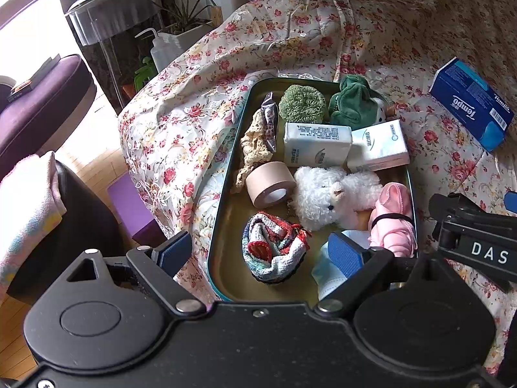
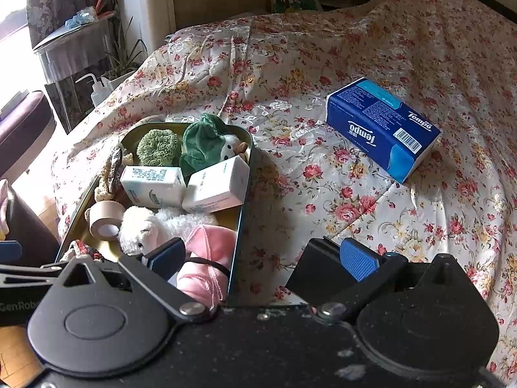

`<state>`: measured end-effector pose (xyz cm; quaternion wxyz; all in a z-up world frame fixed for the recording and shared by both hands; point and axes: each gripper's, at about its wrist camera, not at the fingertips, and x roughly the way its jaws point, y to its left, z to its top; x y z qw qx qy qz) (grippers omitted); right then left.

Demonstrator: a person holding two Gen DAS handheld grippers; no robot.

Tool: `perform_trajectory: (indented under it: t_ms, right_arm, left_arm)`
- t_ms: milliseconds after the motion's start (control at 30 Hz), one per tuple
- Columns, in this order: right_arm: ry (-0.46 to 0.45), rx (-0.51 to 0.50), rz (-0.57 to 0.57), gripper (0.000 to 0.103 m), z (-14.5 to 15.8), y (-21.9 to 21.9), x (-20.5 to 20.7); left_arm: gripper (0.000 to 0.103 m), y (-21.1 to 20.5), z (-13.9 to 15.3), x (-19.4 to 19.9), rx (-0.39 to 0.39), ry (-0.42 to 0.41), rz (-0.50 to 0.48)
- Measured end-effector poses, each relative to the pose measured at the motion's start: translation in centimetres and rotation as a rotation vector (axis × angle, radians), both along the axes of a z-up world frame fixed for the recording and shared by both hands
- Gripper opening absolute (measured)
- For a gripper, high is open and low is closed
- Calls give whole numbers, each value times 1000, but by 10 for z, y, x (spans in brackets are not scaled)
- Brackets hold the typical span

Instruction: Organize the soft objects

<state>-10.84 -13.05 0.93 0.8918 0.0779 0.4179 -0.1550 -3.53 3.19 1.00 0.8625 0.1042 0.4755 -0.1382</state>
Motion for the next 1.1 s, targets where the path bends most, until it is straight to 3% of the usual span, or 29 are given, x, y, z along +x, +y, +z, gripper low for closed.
perform_trajectory:
  t_ms: [1100]
  right_arm:
    - [4, 6, -1, 103, -1, 1, 0]
  left_arm:
    - [89, 2, -2, 0, -6, 21, -2]
